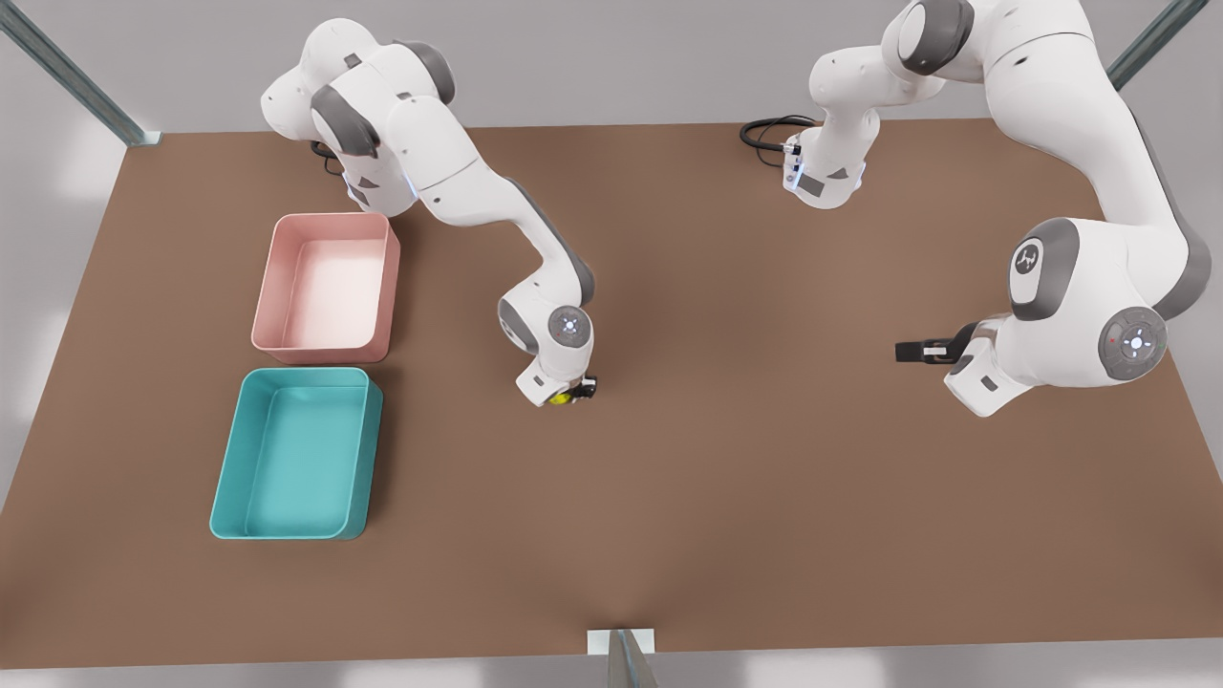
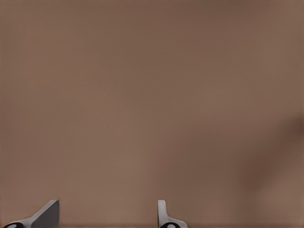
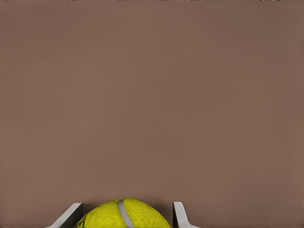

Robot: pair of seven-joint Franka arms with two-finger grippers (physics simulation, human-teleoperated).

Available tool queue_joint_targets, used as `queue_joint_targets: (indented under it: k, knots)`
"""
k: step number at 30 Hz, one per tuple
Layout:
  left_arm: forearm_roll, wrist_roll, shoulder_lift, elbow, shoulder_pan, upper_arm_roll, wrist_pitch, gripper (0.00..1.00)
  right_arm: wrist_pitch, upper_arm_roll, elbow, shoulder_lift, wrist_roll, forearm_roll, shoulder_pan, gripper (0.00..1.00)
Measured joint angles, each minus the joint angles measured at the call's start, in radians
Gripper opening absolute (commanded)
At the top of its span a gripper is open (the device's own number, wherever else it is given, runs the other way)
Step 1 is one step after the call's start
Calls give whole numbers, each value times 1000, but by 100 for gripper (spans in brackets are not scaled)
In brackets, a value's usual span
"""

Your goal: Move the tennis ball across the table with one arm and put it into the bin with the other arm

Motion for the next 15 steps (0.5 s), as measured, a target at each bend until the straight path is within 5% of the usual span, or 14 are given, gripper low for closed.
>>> queue_joint_targets:
  k: [7,15]
  knots:
    - [1,-1,6,0,-2,0,0,100,-15,-6,9,-88,-50,-11,-90,67]
    - [1,-3,6,0,-2,0,-1,100,-135,-7,12,-276,-287,-9,-422,67]
